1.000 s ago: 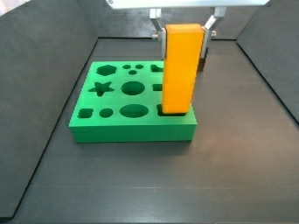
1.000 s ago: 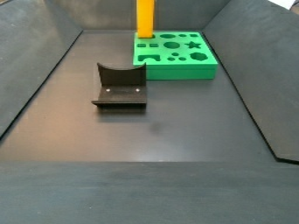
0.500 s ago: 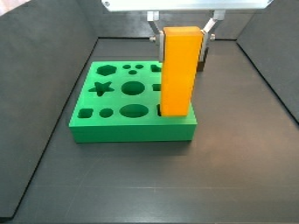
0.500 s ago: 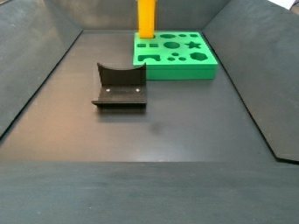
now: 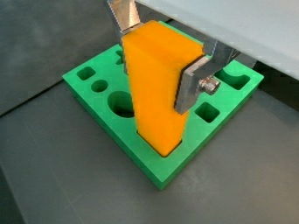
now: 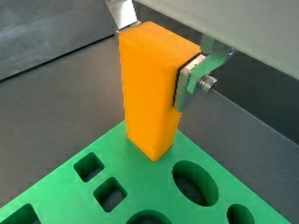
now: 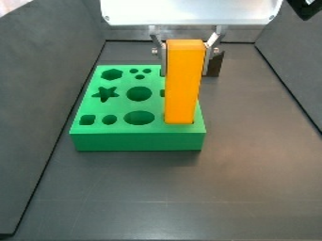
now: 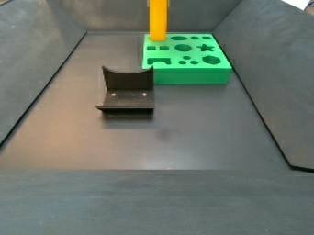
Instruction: Insert the rectangle object.
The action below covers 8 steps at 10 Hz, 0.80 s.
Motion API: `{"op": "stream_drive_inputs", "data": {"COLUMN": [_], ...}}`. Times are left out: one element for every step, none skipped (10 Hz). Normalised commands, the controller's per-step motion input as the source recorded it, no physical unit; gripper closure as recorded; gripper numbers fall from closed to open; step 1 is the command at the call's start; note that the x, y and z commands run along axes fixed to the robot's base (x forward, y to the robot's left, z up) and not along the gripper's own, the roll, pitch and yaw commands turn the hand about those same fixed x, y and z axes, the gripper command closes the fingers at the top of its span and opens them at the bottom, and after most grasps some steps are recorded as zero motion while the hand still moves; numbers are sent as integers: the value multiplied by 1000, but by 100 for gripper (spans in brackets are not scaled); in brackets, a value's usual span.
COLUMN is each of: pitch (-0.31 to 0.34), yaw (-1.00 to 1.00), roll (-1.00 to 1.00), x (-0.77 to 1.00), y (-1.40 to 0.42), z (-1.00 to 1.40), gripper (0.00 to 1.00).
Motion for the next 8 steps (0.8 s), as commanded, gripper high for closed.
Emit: {"op": "stream_drive_inputs", "data": {"pitch": [40, 0, -11, -63, -70, 0, 0, 0], "yaw": [0, 0, 0, 0, -17, 0, 0, 0], "roll": [139, 84, 71, 51, -17, -69, 27, 0], "x": [0, 0, 109, 57, 0, 0, 0, 0], "y": [0, -40, -109, -71, 0, 69, -11, 0], "z": [-317, -557, -711, -723, -374, -37, 0, 0], "gripper": [100, 100, 100, 100, 100, 100, 100, 100]}}
